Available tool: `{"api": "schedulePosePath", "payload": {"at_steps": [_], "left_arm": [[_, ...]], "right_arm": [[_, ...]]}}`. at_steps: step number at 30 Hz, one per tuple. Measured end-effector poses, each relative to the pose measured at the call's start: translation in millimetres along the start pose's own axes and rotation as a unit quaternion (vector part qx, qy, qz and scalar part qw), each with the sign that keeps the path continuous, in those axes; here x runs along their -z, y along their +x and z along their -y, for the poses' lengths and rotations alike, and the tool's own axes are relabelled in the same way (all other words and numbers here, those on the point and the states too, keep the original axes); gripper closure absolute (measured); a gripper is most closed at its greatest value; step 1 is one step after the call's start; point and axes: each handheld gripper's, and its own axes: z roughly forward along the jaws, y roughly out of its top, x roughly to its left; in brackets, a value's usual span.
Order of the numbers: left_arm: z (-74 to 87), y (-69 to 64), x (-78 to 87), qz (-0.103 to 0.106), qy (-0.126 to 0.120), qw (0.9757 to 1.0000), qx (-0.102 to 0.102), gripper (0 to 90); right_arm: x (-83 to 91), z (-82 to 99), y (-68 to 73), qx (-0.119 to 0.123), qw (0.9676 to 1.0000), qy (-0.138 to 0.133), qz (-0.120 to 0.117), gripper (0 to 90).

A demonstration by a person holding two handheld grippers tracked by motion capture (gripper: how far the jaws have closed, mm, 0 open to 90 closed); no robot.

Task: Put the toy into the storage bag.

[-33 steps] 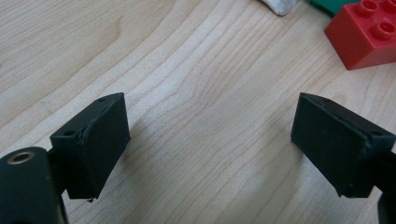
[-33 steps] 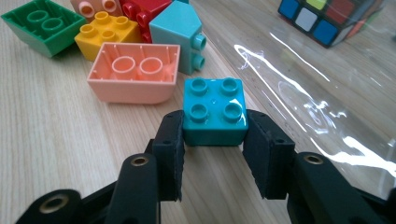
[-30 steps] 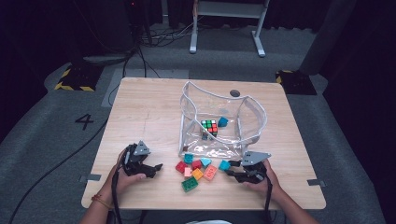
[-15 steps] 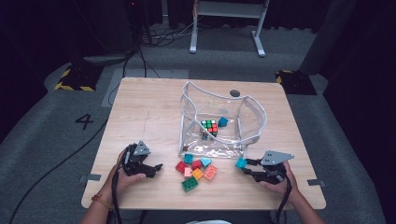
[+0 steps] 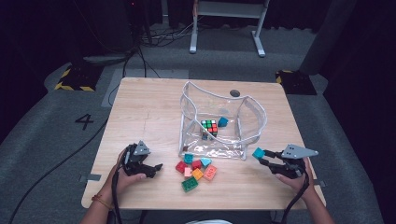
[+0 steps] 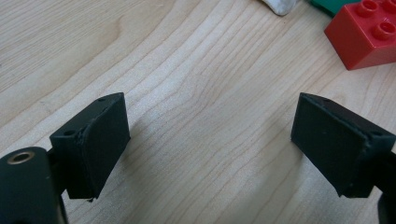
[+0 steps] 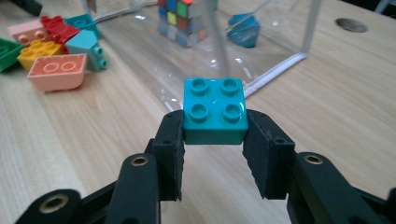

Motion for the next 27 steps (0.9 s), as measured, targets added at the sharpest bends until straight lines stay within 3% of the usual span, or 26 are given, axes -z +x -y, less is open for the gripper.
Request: {"api": "schedulePosePath", "payload": {"at_steps": [12,22,27], "left_arm": [[0.0,0.1,-0.1,0.000,0.000,1.0000,0.000,11.6],[0.1,-0.1,-0.2,-0.001,-0.001,1.0000,0.000,11.5],[0.0,0.1,-0.2,0.000,0.000,1.0000,0.001,11.5]], "right_arm": [[19.0,-24.0,-27.7,-0.012,0.9990,-0.028,0.032,59.2],[36.8,-64.1,-48.6,0.007,0.9972,-0.050,0.056,59.2],[43.5,-86.3,-55.7,0.014,0.9952,-0.075,0.061,59.2]]}}
